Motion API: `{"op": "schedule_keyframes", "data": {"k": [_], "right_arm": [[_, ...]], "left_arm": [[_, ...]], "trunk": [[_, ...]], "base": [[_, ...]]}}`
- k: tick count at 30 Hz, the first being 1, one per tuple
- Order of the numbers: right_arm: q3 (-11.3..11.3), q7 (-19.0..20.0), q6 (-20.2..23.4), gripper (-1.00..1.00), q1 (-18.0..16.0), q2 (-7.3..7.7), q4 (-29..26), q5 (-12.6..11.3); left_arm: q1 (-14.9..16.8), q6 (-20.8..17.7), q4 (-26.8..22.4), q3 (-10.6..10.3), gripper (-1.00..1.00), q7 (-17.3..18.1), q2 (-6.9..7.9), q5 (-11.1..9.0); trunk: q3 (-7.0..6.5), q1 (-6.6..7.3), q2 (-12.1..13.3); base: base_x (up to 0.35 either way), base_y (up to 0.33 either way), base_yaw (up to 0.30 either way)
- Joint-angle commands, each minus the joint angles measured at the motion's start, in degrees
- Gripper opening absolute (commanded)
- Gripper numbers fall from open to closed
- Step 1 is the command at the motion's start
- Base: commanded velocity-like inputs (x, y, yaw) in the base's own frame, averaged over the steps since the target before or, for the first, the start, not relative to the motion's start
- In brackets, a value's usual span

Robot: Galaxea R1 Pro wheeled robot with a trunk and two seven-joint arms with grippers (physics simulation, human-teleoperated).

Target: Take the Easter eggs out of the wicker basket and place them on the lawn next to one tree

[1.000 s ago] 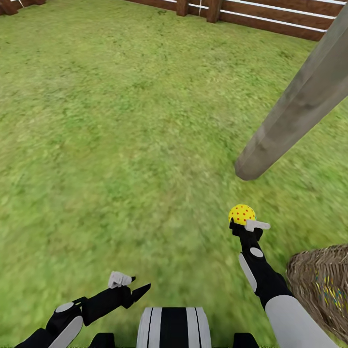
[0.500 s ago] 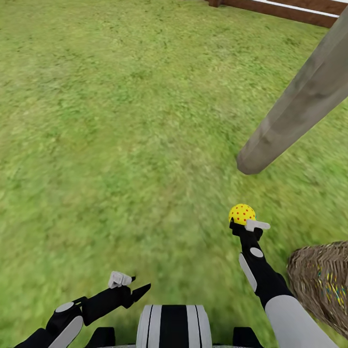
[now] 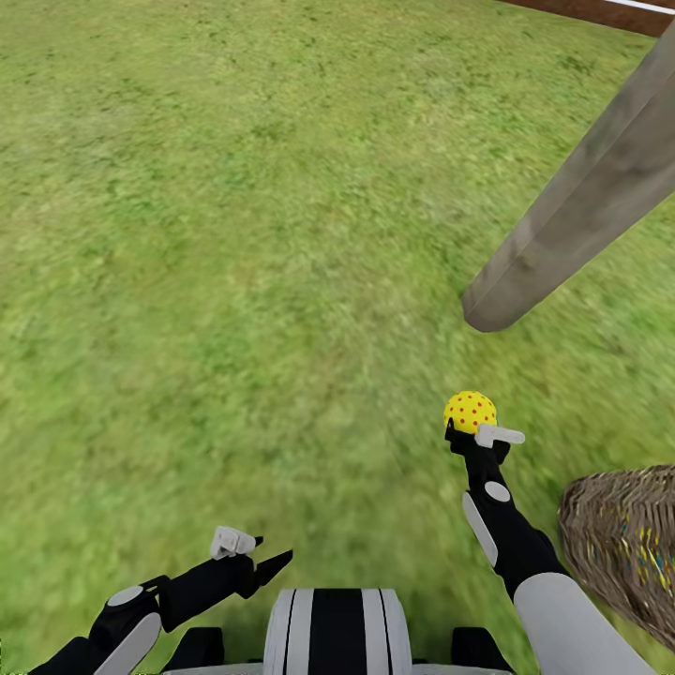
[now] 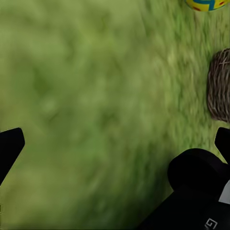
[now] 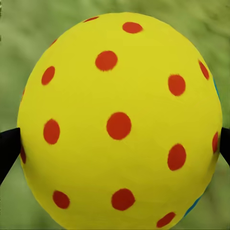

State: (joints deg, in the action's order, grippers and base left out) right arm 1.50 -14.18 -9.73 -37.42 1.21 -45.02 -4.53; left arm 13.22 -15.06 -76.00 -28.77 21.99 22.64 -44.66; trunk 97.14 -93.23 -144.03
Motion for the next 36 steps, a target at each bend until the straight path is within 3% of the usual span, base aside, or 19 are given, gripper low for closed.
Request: {"op": "schedule_keyframes", "data": {"k": [1,16,23,36], "right_arm": [[-0.09,-0.05,-0.29,-1.0,-0.02,0.02,0.03,-0.48],[0.43,-0.05,-0.29,-1.0,-0.02,0.46,0.1,-0.66],[0.43,-0.15,-0.29,-1.0,-0.02,0.46,-0.15,-0.57],[0.35,-0.23,-0.38,-1.0,-0.02,0.44,-1.82,-0.48]], "left_arm": [[0.04,-0.41,-0.06,-0.06,1.0,0.04,0.04,-0.6],[0.05,-0.41,-0.08,-0.06,1.0,-0.02,0.04,-0.6],[0.05,-0.41,-0.08,-0.06,1.0,-0.02,0.01,-0.6],[0.04,-0.41,-0.03,0.0,1.0,-0.02,0.09,-0.63]], "trunk": [[0.11,0.01,-0.01],[1.16,0.01,-0.01],[2.71,-0.17,-0.1],[2.17,-0.17,-0.1]], "base": [[0.0,0.0,0.072],[0.0,0.0,0.027],[0.0,0.0,-0.005],[0.0,0.0,-0.035]]}}
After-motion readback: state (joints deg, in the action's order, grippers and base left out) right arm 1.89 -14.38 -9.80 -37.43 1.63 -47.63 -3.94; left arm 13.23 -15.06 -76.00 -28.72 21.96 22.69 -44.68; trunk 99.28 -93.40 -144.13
